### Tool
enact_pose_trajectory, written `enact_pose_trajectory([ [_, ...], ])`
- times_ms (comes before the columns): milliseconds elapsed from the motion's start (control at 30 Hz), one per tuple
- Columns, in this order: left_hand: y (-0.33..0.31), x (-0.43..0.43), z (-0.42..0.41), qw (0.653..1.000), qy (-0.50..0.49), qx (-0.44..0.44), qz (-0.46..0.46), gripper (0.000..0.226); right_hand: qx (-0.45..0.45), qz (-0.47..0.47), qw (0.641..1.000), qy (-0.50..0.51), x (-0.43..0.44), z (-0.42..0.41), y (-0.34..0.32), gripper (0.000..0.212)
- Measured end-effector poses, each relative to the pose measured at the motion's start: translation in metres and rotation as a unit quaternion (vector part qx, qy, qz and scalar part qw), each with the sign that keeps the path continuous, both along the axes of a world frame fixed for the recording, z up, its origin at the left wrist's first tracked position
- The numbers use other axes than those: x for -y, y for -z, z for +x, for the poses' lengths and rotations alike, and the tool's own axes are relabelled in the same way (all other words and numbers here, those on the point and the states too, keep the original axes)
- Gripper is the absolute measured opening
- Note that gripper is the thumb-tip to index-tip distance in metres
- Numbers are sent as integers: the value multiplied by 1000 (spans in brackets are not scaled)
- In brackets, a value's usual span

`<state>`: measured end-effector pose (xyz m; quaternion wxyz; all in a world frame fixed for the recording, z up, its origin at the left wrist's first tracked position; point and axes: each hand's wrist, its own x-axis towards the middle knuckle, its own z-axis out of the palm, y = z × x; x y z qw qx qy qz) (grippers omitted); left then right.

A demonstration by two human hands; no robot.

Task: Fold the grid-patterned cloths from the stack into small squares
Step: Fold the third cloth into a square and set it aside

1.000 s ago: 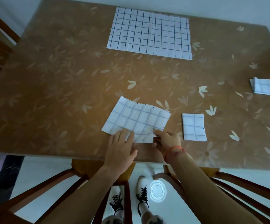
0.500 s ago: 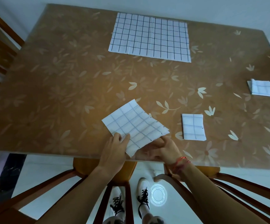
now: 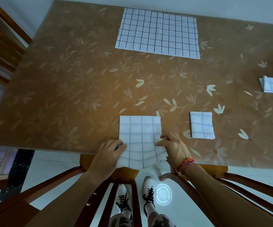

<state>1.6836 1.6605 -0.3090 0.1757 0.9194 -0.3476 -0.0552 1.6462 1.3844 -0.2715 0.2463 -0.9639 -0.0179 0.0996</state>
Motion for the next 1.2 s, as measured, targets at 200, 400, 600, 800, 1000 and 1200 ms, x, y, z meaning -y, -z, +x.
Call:
enact_pose_trajectory([
  [200, 7, -5, 1, 998, -39, 6, -41, 35, 54, -20, 998, -12, -5, -1, 9, 42],
  [400, 9, -10, 3, 998, -51, 23, -42, 20, 27, -3, 999, -36, -2, -2, 6, 45],
  [600, 5, -9, 8, 996, -70, 7, -50, 17, -38, 4, 999, -18, -1, 1, 4, 39],
  [800, 1, 0, 20, 979, -174, -51, -93, 24, -53, 44, 986, 152, -12, 16, -5, 35],
  [1000, 3, 11, 36, 953, -250, -132, -104, 8, -91, 68, 960, 255, -17, 42, 3, 23],
  [1200, -1, 18, 42, 937, -293, -151, -118, 36, -134, 67, 946, 286, -18, 54, 11, 28],
])
